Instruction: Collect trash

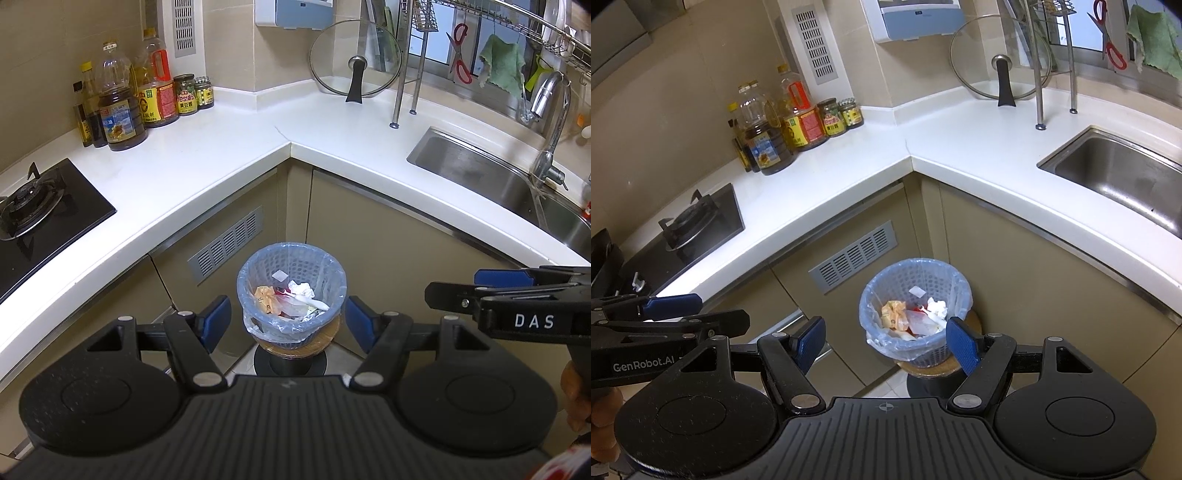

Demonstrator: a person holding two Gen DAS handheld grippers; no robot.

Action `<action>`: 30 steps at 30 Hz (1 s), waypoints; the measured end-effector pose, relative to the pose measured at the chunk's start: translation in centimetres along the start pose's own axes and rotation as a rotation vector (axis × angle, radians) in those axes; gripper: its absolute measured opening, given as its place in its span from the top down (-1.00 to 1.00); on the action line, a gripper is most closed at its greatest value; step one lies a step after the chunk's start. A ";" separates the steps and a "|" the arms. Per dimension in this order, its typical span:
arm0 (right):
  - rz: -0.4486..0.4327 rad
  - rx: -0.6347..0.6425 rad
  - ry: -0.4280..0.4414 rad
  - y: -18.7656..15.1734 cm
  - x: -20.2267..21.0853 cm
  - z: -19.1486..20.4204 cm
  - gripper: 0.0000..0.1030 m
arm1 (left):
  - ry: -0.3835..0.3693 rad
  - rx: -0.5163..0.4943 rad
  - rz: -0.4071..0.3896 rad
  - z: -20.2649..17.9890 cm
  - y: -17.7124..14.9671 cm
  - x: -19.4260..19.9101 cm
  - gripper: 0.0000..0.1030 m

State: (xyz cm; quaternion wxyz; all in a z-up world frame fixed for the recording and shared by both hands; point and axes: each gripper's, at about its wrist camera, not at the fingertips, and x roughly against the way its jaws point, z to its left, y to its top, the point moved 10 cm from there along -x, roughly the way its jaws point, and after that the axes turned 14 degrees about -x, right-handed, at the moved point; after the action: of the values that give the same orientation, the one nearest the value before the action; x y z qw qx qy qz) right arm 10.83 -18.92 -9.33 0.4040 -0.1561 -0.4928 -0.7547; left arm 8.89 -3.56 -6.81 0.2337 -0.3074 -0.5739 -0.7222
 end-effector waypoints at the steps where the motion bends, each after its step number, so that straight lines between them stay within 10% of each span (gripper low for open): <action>1: 0.000 0.000 0.000 0.0 0.0 0.0 -0.40 | 0.000 -0.001 0.000 0.0 0.0 0.0 -0.29; 30: -0.004 -0.002 -0.003 0.1 0.2 0.0 -0.40 | -0.009 -0.010 -0.007 -0.2 0.1 0.3 -0.30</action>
State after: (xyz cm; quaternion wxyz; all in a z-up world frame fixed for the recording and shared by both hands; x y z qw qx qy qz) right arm 10.80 -19.01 -9.09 0.4016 -0.1565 -0.4930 -0.7558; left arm 8.71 -3.81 -6.59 0.2271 -0.3096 -0.5726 -0.7244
